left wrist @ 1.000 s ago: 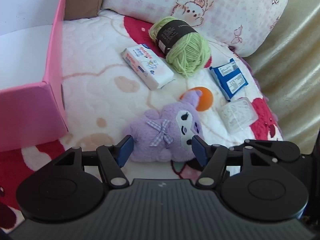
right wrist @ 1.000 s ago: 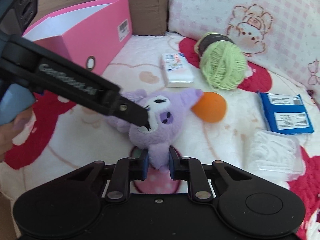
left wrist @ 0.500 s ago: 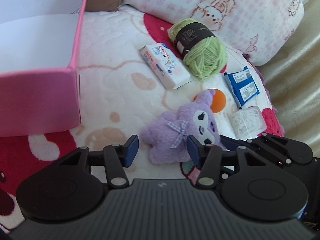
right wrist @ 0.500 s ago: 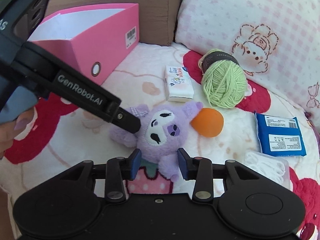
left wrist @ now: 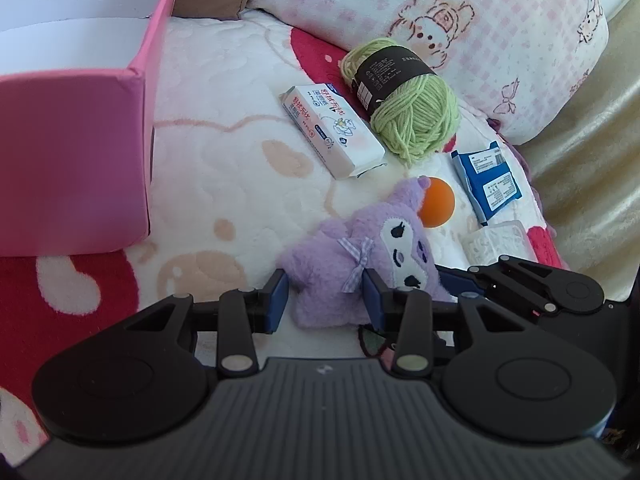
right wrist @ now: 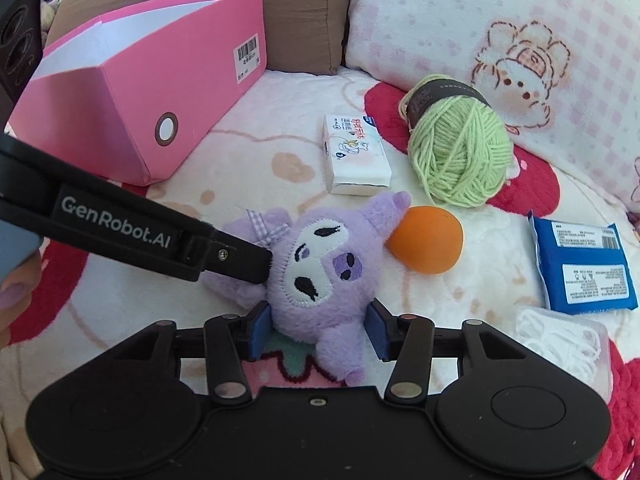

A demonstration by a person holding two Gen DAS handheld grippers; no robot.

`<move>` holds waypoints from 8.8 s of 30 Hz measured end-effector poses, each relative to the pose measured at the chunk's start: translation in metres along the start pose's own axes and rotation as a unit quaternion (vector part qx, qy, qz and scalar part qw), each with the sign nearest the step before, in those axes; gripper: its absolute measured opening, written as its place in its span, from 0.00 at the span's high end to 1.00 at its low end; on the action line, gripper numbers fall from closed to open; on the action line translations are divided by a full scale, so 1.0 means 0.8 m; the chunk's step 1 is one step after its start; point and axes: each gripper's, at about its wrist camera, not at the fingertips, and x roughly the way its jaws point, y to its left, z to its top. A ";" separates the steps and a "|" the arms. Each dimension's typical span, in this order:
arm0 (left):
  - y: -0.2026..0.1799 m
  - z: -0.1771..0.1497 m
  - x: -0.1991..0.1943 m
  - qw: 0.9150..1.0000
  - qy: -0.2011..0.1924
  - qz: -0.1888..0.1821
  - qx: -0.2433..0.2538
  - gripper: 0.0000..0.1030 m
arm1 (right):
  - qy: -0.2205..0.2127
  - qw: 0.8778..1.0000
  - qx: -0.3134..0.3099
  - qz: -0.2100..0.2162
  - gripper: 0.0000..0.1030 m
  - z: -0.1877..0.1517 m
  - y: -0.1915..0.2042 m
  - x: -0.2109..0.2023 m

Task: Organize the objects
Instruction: 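Lift the purple plush with the right gripper and carry it over the pink box, then lower the plush into the pink box and open the right gripper, then withdraw the right gripper from the box toward the clear floss box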

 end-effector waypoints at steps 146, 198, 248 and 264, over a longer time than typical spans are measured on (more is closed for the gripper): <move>0.259 0.134 -0.199 0.981 0.029 0.186 -0.044 0.63 | 0.127 0.965 0.060 0.222 0.53 0.259 0.234 0.111; 0.135 0.115 -0.323 0.976 -0.022 0.213 -0.027 0.42 | 0.022 0.984 -0.008 0.175 0.57 0.242 0.191 -0.079; -0.068 -0.005 -0.341 0.978 0.022 0.189 0.080 0.07 | 0.031 0.994 -0.031 0.101 0.16 0.109 0.080 -0.251; -0.163 -0.008 -0.277 0.982 0.066 0.119 0.133 0.07 | 0.009 0.996 -0.065 0.061 0.16 0.045 -0.012 -0.304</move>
